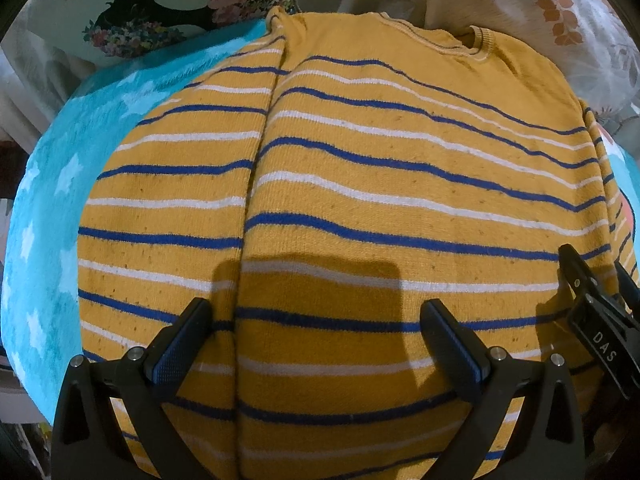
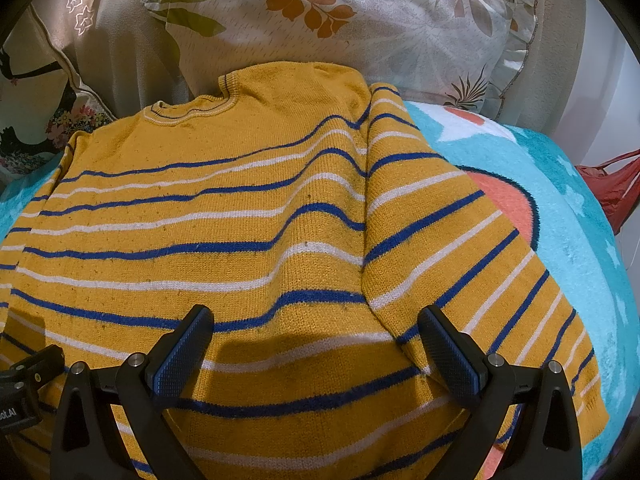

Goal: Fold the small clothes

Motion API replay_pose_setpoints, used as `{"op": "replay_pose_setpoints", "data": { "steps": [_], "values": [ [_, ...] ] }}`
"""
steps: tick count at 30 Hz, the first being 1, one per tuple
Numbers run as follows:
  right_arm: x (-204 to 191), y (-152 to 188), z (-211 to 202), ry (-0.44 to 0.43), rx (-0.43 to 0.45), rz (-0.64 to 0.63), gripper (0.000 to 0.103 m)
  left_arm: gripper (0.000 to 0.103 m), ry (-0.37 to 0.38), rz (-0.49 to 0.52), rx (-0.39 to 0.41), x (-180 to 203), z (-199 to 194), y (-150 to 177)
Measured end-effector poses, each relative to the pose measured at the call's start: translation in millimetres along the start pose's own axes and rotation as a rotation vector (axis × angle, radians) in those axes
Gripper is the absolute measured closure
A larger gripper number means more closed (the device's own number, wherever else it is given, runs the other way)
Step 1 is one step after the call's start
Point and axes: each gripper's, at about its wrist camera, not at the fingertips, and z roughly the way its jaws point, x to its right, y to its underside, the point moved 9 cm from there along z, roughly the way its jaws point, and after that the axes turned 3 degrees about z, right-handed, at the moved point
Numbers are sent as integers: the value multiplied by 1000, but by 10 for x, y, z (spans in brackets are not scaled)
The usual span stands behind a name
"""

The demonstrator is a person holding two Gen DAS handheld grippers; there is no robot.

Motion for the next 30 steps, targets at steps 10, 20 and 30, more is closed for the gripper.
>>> {"op": "replay_pose_setpoints", "data": {
  "steps": [10, 20, 30],
  "values": [
    [-2, 1, -2, 0, 0, 0, 0, 0, 60, -25, 22, 51, 47, -87],
    [0, -3, 0, 0, 0, 0, 0, 0, 52, -31, 12, 68, 38, -121],
    [14, 0, 18, 2, -1, -1, 0, 0, -10, 11, 42, 71, -16, -88]
  ]
}}
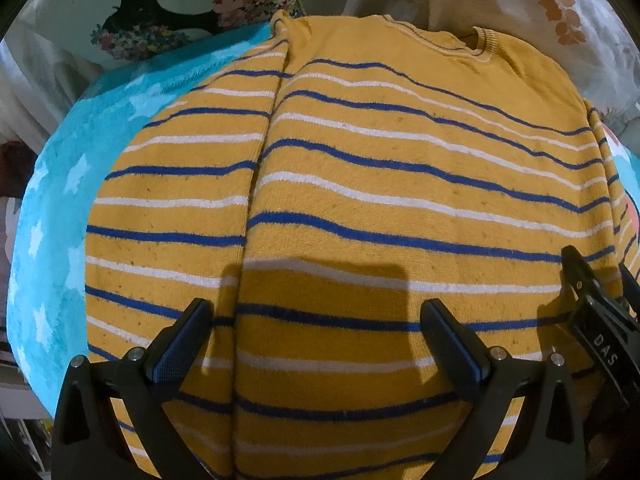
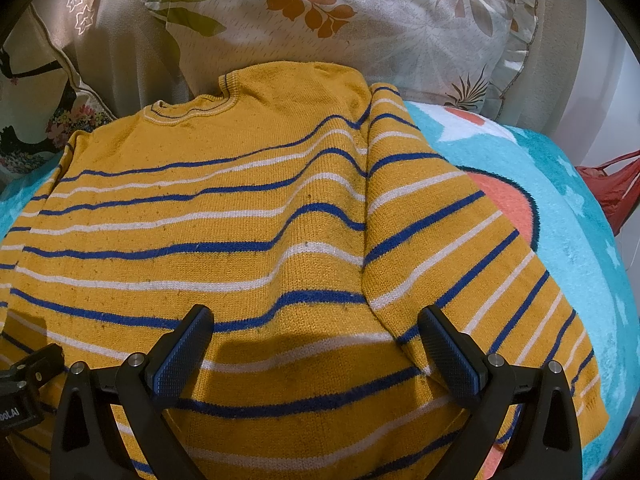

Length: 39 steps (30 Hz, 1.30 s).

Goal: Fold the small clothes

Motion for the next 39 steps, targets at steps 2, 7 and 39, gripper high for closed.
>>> {"op": "replay_pose_setpoints", "data": {
  "steps": [2, 7, 39],
  "values": [
    [7, -2, 8, -5, -1, 3, 0, 0, 23, -21, -9, -5, -75, 45],
    [-3, -89, -8, -64, -17, -8, 4, 0, 29, -51, 48, -16, -419, 129],
    [2676, -58, -583, -33, -65, 276, 96, 0, 16, -182, 201, 42, -1207, 353]
  ]
}}
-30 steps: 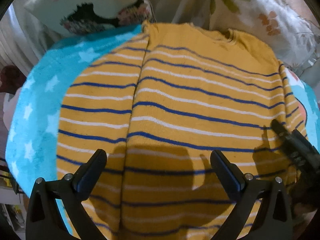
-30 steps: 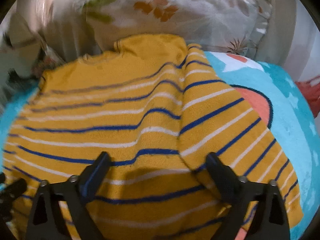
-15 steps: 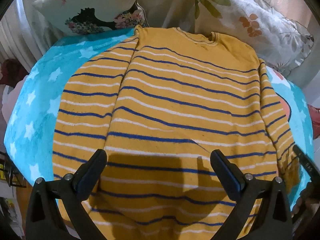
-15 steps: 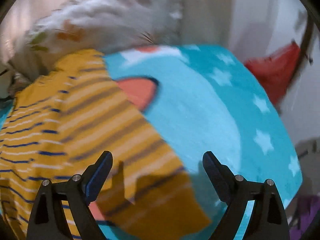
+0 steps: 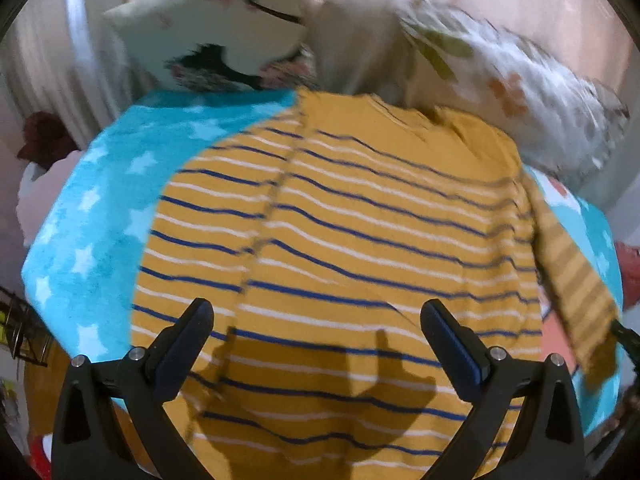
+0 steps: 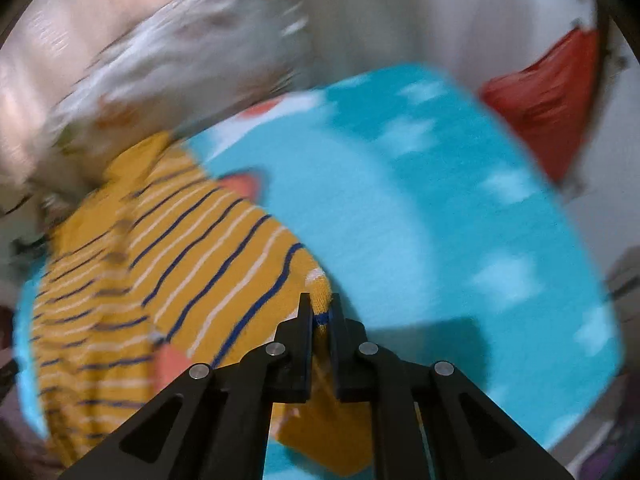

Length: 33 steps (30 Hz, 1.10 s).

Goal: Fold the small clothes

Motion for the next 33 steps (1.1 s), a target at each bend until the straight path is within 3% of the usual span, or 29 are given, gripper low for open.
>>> {"op": "replay_pose_setpoints", "data": {
  "steps": [2, 5, 7, 10, 14, 17, 20, 23, 24, 26, 27, 29, 33],
  "values": [
    [308, -196, 0, 91, 29, 7, 96, 0, -28, -44, 10, -242, -12, -19],
    [655, -404, 113, 203, -2, 21, 91, 0, -66, -109, 0, -630, 15, 47],
    [693, -478, 117, 209, -1, 30, 86, 0, -97, -152, -14, -929, 38, 133],
    [589, -479, -42, 227, 64, 19, 55, 0, -155, -171, -28, -1292, 94, 262],
    [273, -261, -220, 143, 111, 9, 55, 0, -188, -164, -38, -1618, 200, 391],
    [-452, -13, -313, -27, 83, -57, 55, 0, -180, -189, -45, -1813, 260, 449],
    [-1642, 462, -452, -296, -7, -210, 55, 0, -161, -201, -38, -2008, 297, 418],
    [-2753, 1052, -607, -598, -169, -327, 55, 0, -146, -198, -22, -2178, 287, 339],
    [-3229, 1356, -676, -723, -263, -367, 55, 0, -136, -191, -13, -2244, 270, 305],
    [-3760, 1728, -729, -847, -382, -401, 55, 0, -126, -182, -2, -2333, 249, 259],
    [-4019, 1912, -737, -878, -419, -426, 55, 0, -116, -177, 4, -2401, 237, 231],
    [-4359, 2168, -664, -863, -446, -473, 55, 0, -94, -168, 8, -2482, 239, 192],
    [-4569, 2424, -336, -681, -463, -527, 64, 0, -67, -146, 20, -2717, 235, 134]
  ]
}}
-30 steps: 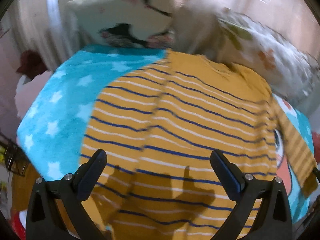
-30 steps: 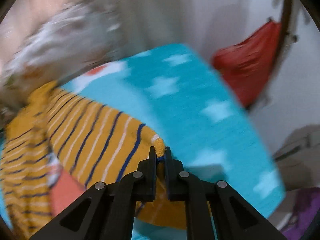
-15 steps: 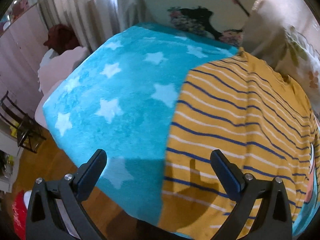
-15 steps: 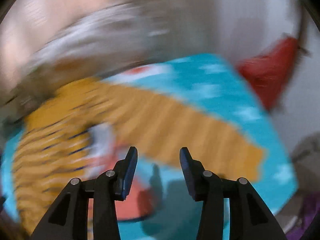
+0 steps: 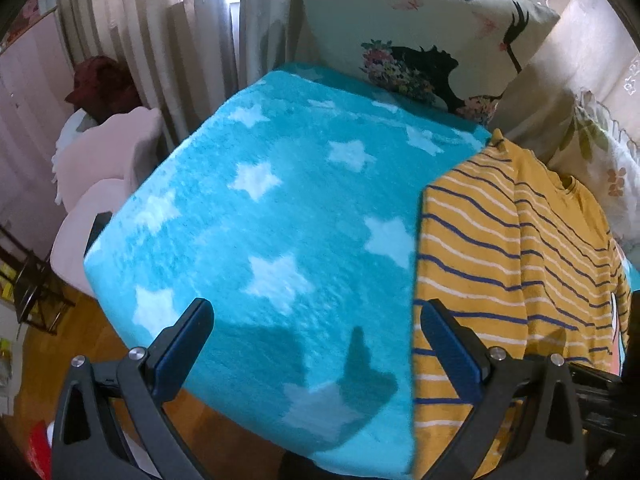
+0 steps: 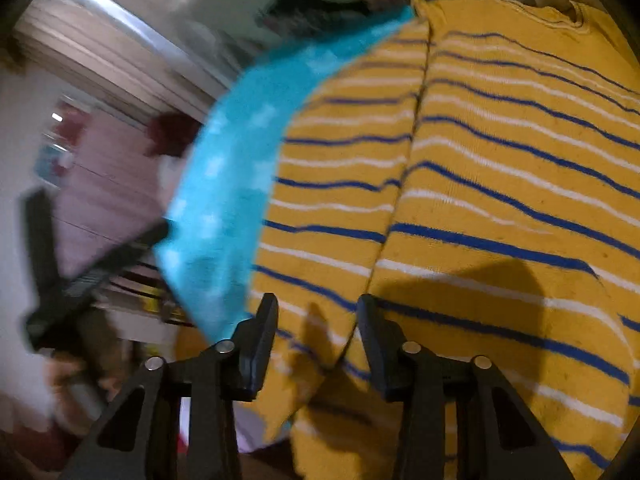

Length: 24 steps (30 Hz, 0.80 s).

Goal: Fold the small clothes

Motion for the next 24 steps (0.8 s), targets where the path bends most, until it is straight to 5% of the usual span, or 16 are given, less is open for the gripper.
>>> {"op": "replay_pose_setpoints", "data": {
  "steps": [5, 9, 14, 21, 24],
  "values": [
    [42, 111, 201, 122, -66, -15, 98, 0, 23, -34, 9, -327, 41, -134],
    [-152, -28, 60, 92, -22, -12, 99, 0, 30, -89, 21, -648, 33, -225],
    [-780, -603, 235, 19, 17, -100, 99, 0, 12, -174, 40, -1127, -39, -249],
    [-2097, -1384, 1189, -99, -5, -242, 99, 0, -59, -276, 49, -1804, -189, -95],
    [-2553, -1531, 1660, -64, -31, -345, 98, 0, -84, -301, 42, -1975, -225, -23]
  ]
}}
